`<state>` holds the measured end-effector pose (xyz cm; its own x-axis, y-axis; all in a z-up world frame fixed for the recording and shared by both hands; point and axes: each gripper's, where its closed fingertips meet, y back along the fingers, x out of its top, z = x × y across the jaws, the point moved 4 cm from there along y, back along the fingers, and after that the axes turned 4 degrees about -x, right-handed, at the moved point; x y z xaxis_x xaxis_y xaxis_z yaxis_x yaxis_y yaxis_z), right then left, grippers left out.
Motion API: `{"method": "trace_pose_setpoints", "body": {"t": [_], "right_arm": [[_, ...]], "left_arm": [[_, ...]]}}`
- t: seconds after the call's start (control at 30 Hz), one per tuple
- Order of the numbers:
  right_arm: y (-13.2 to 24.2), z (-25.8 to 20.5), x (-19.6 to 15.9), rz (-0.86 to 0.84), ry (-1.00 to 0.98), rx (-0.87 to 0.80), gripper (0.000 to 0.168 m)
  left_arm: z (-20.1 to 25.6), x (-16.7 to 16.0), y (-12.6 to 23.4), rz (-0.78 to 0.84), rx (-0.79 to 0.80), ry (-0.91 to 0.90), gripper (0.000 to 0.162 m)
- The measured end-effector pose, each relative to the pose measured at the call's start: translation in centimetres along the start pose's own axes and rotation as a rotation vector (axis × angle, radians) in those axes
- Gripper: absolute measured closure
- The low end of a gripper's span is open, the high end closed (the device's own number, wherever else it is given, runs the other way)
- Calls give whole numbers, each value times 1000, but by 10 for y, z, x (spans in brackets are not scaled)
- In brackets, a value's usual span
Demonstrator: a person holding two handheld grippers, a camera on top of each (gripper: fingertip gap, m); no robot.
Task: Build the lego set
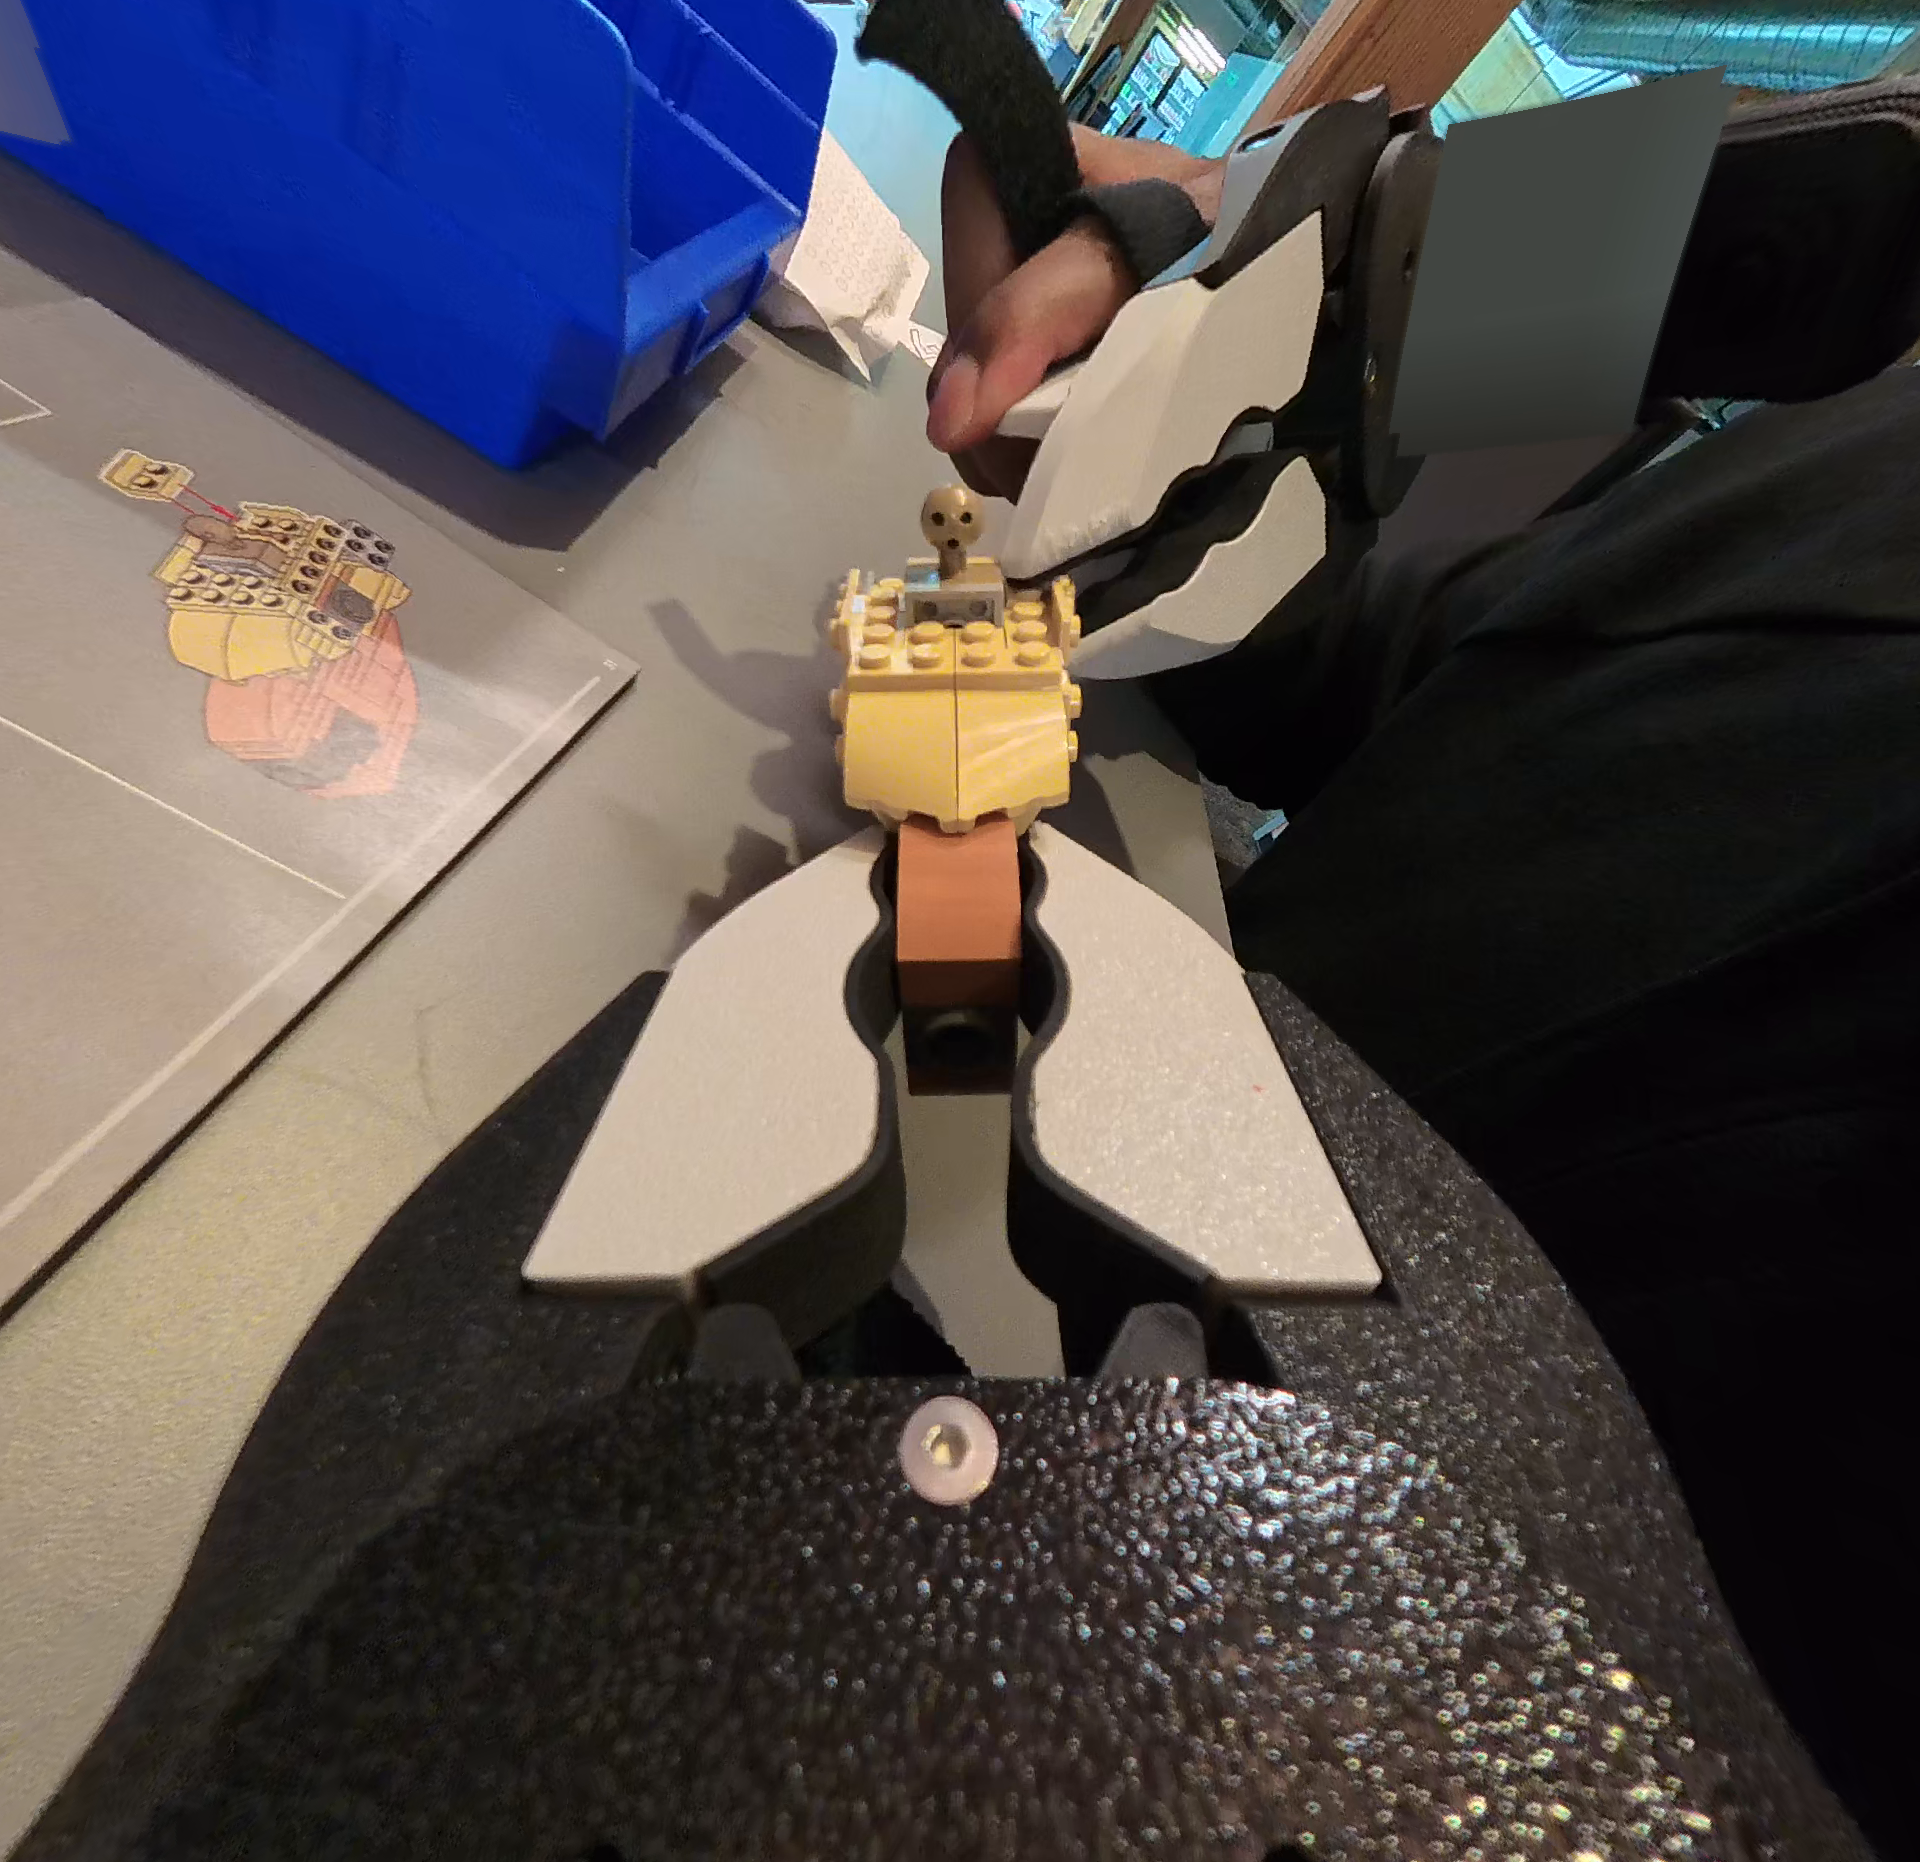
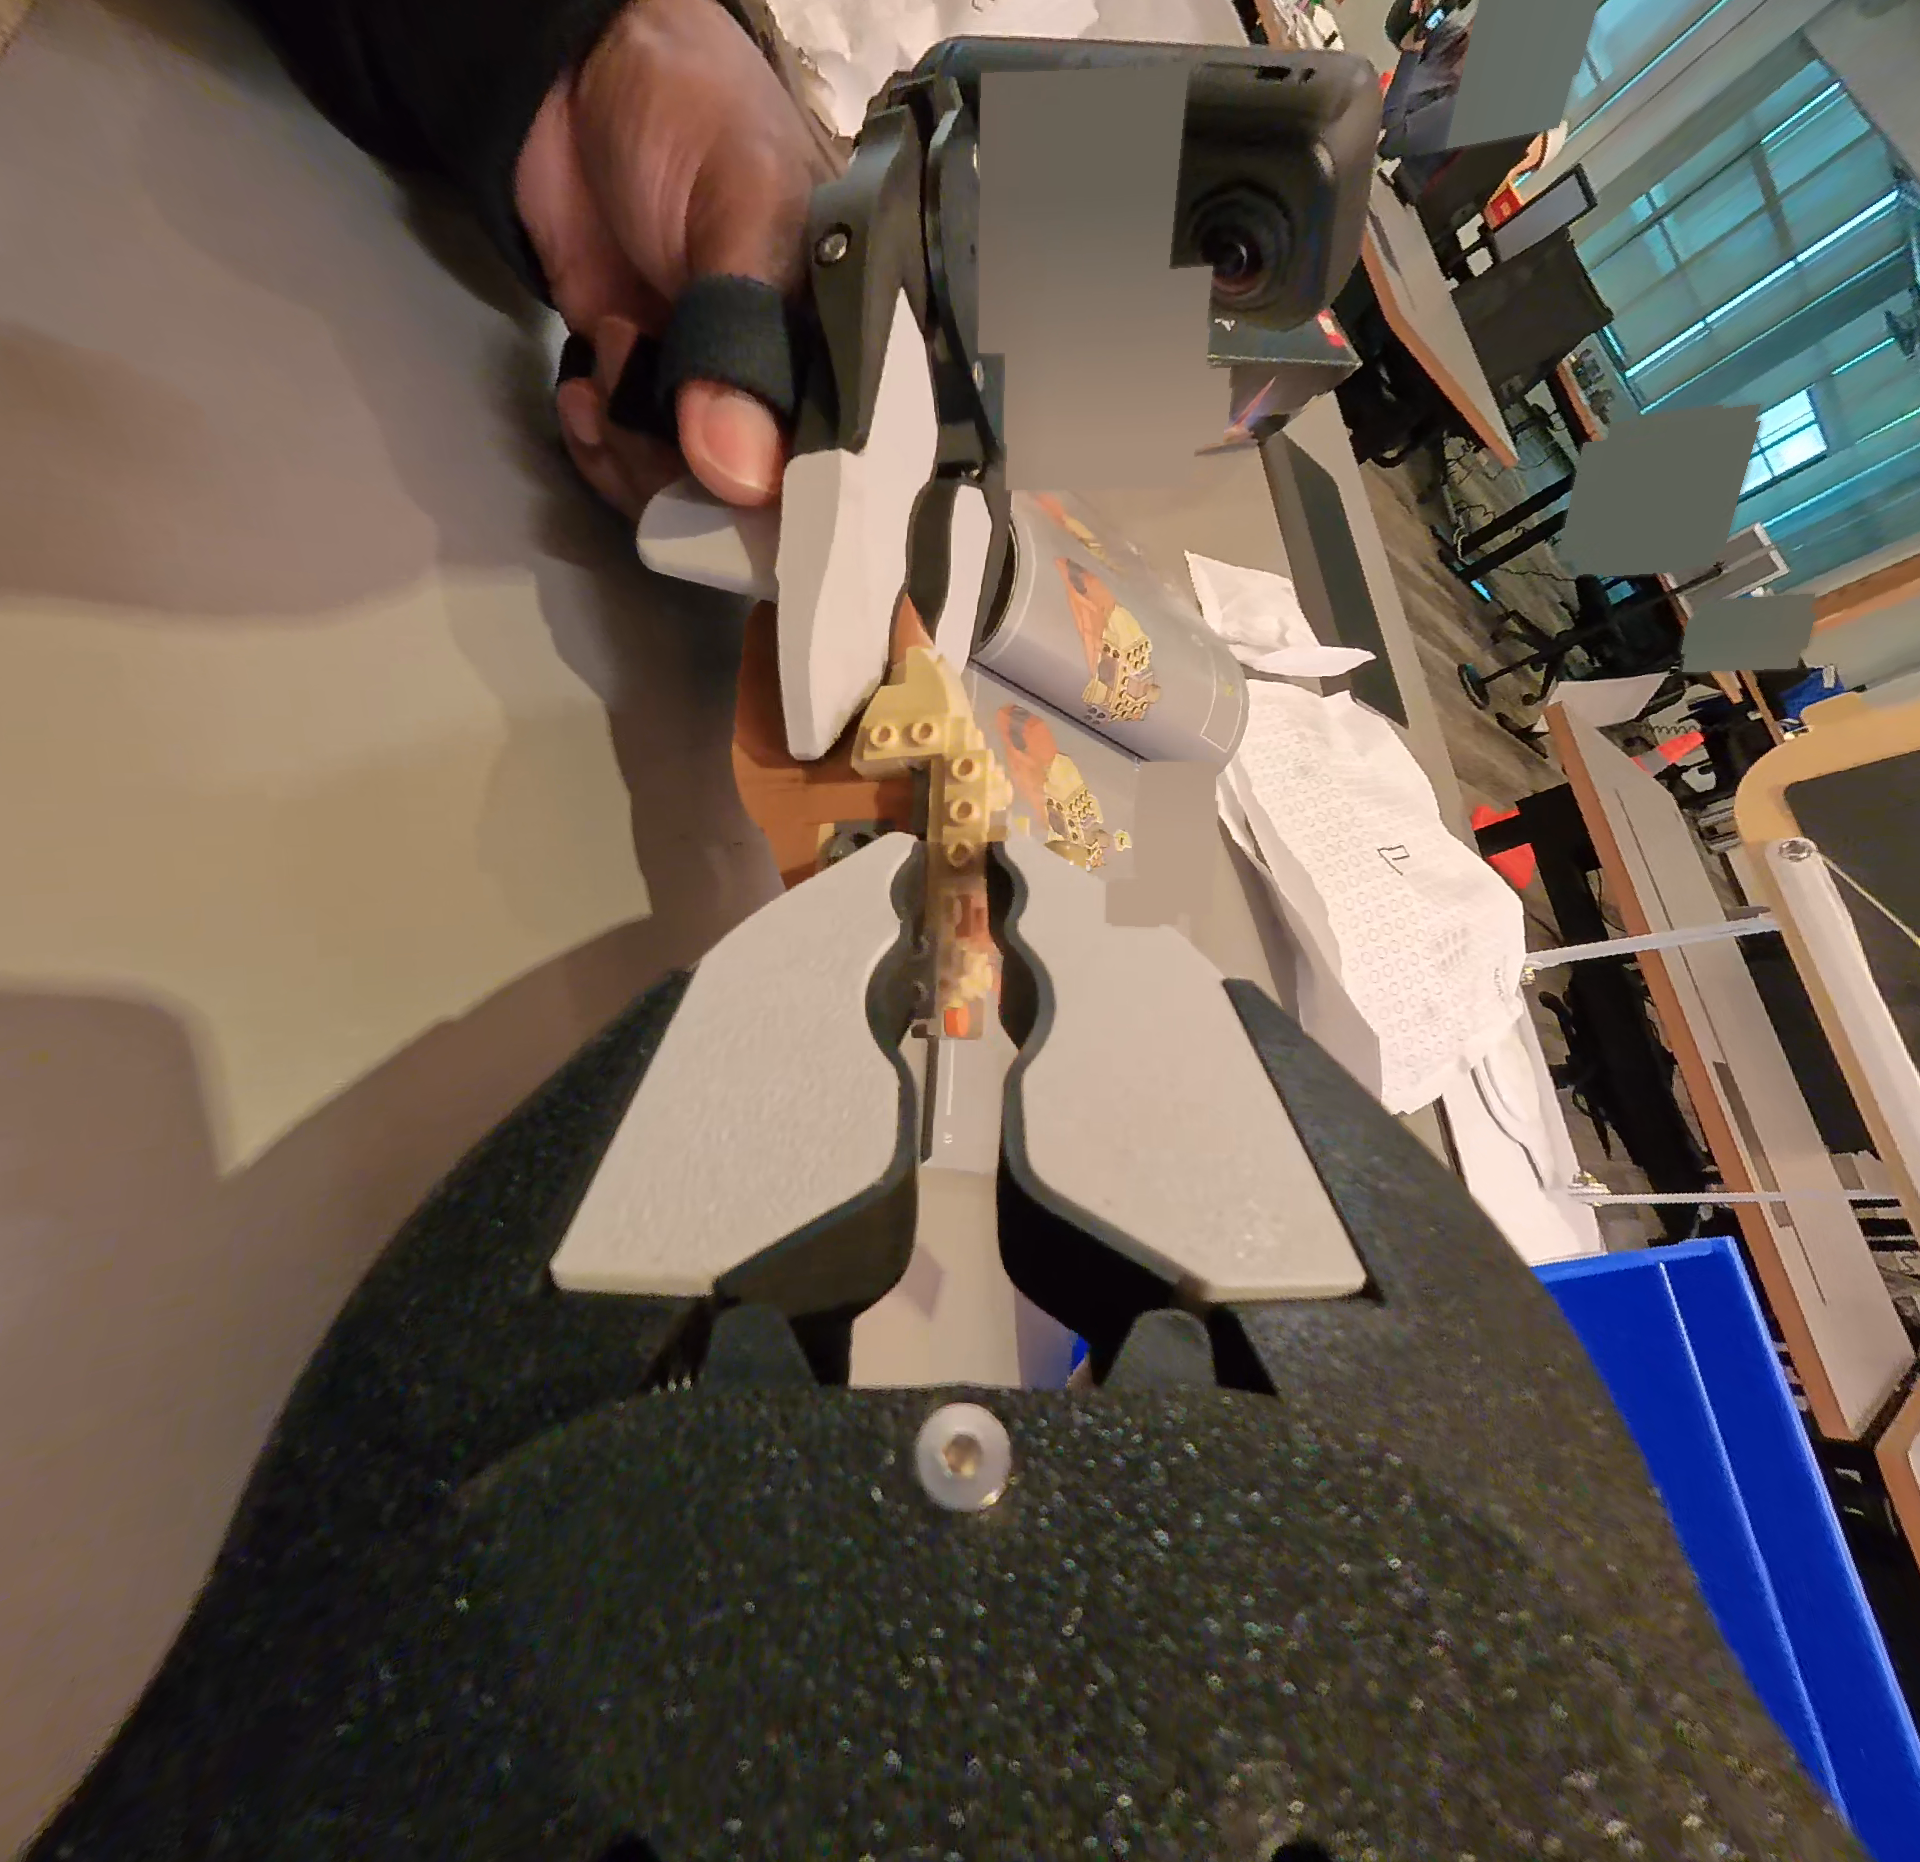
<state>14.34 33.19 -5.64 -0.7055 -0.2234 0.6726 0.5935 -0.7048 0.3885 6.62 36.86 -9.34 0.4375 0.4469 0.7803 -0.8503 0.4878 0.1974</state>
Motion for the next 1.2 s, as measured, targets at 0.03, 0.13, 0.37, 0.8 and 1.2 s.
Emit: {"method": "trace_pose_setpoints", "body": {"t": [0.03, 0.13, 0.37, 0.8, 1.2], "right_arm": [[0, 0, 0, 3, -5, 5, 158], [1, 0, 1, 8, -20, 16, 158], [2, 0, 3, -6, -28, 25, 159], [3, 3, 5, 15, -37, -19, 158], [3, 5, 6, 32, 16, -138, 142]], "left_arm": [[0, 0, 0, -1, -2, -3, 144], [1, 0, 0, 0, -10, -12, 144], [4, 2, 1, 5, -3, -45, 143], [3, 4, 1, 31, -20, -17, 144], [2, 9, 5, 83, -29, 18, 144]]}}
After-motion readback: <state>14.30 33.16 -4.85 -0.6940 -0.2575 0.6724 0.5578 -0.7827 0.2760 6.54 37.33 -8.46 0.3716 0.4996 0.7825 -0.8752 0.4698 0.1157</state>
